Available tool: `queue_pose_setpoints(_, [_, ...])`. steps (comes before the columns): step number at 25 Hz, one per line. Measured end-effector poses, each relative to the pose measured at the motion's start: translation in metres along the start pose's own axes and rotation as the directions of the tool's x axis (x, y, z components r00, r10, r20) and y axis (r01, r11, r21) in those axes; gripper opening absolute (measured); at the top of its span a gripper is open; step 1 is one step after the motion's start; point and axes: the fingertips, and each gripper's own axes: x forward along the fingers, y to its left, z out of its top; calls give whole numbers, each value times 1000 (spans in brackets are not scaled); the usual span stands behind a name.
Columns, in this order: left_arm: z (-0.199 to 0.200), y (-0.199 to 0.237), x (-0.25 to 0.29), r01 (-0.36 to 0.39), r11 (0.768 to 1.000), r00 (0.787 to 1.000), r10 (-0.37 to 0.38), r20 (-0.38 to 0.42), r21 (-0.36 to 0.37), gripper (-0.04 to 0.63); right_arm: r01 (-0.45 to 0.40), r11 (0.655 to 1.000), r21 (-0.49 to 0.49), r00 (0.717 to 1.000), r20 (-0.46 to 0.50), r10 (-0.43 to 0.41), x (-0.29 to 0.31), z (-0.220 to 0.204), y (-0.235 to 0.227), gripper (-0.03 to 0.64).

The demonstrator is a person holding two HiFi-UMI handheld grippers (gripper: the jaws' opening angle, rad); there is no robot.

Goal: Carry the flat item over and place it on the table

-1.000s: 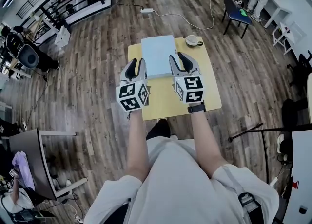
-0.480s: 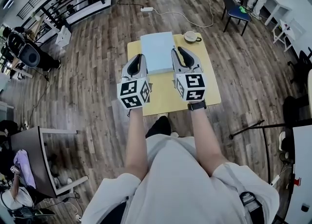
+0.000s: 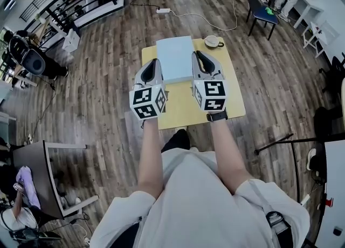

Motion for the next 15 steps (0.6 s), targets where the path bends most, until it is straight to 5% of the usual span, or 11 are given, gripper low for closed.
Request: queue_pose_setpoints(15, [-18,22,49,18,1000,999,-18,-51,-12,9,25,999,37,998,-51,-23,49,-24,-21,35])
